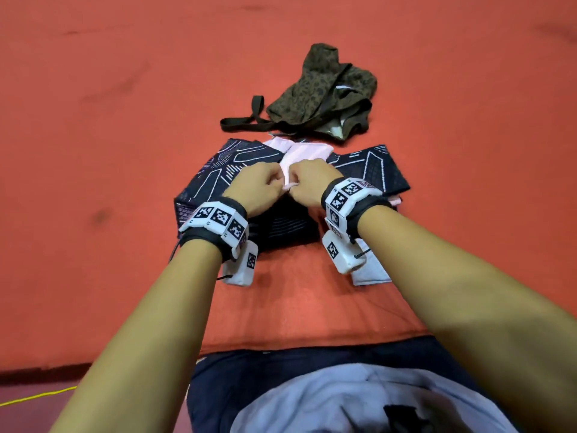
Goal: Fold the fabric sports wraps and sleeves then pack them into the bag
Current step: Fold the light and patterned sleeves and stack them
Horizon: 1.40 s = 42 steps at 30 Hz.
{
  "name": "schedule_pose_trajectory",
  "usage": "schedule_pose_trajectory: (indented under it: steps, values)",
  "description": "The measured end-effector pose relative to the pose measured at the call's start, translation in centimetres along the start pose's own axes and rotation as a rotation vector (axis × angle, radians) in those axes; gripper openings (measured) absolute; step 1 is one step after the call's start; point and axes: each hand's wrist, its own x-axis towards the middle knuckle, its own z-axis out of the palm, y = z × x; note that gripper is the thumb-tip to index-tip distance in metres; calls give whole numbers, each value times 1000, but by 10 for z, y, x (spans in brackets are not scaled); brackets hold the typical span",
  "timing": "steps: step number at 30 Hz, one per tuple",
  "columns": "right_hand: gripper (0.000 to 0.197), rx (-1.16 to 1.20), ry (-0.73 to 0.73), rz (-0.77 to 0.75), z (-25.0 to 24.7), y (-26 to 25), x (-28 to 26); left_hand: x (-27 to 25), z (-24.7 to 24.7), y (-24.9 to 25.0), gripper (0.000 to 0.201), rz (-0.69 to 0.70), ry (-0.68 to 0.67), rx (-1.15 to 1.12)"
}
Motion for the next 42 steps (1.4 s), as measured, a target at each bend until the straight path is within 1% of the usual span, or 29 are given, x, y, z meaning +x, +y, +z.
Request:
schedule_pose_trajectory:
  steps: [2, 5, 8, 11, 14, 16, 19, 23, 26, 29, 31, 33, 36, 38, 40, 41, 42]
  values:
    - [13, 5, 9, 19, 5, 7, -21, -10, 17, 3, 9, -1, 0, -9]
    - [7, 13, 14, 26, 12, 14, -49, -23, 31, 8, 8, 25, -6, -21]
    - [9, 15, 17, 42, 20, 19, -71, -34, 40, 11, 9, 51, -27, -53]
    - [15, -16, -6, 52, 34, 24, -88, -46, 60, 10, 12, 35, -108, -117]
    - [15, -8, -80, 67, 51, 30, -101, -59, 83, 6, 9, -3, -178, -176]
    - [12, 10, -125, 82, 60, 34, -106, -63, 92, 4, 18, -28, -197, -220]
    - [17, 39, -167, 103, 71, 36, -111, -65, 98, -4, 30, -77, -214, -295]
    - [22, 58, -188, 111, 77, 37, -112, -68, 98, -11, 29, -96, -226, -366]
    - [19, 82, -229, 117, 76, 38, -111, -68, 99, -12, 24, -97, -240, -375]
    - [21, 73, -278, 119, 70, 40, -108, -64, 99, -11, 14, -111, -203, -407]
    - [27, 52, -322, 119, 64, 39, -108, -62, 98, -15, 17, -133, -141, -421]
    - [24, 61, -355, 112, 61, 36, -109, -60, 98, -22, 18, -131, -87, -357]
    - [17, 95, -426, 80, 63, 32, -110, -62, 100, -28, 19, -119, -146, -248]
    - [22, 151, -493, 74, 65, 31, -110, -64, 104, -30, 20, -108, -158, -192]
    - [36, 204, -532, 70, 64, 33, -111, -67, 107, -30, 22, -100, -160, -180]
    - [44, 228, -532, 66, 62, 35, -111, -69, 109, -29, 21, -98, -164, -176]
    - [51, 253, -496, 67, 61, 37, -110, -70, 110, -29, 21, -97, -164, -163]
